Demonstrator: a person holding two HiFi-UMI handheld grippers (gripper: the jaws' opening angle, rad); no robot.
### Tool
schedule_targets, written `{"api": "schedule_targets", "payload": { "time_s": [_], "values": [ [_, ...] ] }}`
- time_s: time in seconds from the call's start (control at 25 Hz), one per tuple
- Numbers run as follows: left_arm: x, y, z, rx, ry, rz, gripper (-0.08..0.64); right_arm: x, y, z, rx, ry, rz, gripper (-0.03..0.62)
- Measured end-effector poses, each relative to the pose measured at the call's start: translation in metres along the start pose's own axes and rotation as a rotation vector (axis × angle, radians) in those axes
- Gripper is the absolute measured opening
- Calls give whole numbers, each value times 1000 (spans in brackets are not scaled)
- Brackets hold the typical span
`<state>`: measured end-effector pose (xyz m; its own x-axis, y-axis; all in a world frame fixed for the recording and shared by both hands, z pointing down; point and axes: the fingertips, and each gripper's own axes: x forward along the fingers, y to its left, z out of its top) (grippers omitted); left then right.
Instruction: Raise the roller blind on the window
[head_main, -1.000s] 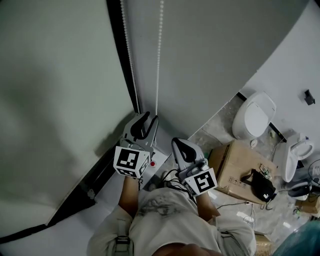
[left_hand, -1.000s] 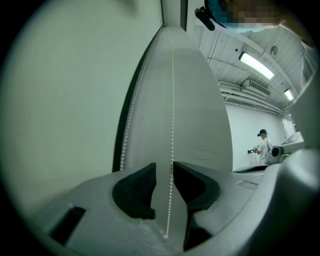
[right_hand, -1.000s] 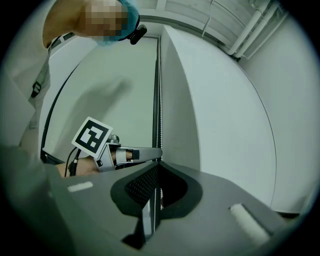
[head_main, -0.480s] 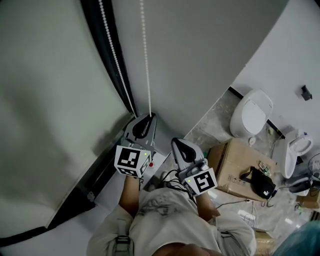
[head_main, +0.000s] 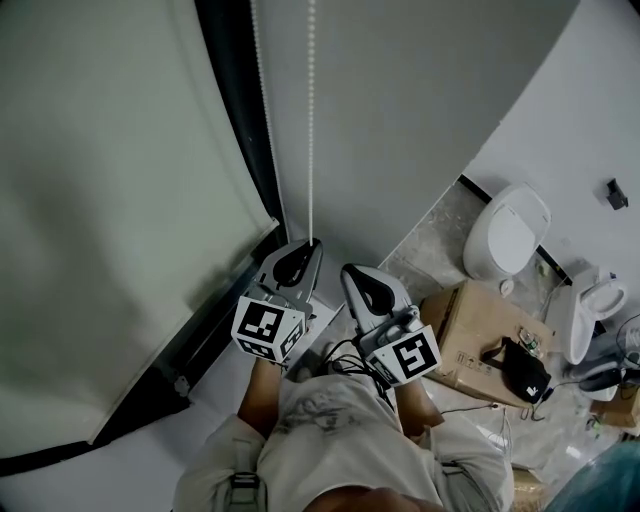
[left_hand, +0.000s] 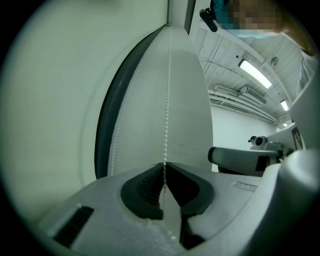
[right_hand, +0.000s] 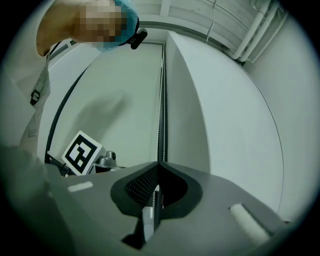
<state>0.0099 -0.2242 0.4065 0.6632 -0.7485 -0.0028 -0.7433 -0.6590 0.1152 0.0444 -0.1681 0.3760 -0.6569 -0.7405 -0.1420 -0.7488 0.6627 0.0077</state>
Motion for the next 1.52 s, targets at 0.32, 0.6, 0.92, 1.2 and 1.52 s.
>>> {"api": "schedule_targets", "payload": {
  "time_s": [0.32,0.6,0.92,1.2,1.52],
  "values": [
    [-14,-12,-6,-7,-4,-14,18,22,11,40,-16,-65,92,28],
    [-15,-15,-1,-2,2,-22,18,49,13,78,-28,-111,144,55],
    [-31,-29,-12,6,-4,-19,18,48,31,70,-34,-76,200,74],
    [-37,-31,-9,4,-3,-12,18,50,37,79,-2,-92,216,18],
    [-42,-28,-15,-9,-1,-11,18,48,41,73,9,-110,224,17]
  ]
}}
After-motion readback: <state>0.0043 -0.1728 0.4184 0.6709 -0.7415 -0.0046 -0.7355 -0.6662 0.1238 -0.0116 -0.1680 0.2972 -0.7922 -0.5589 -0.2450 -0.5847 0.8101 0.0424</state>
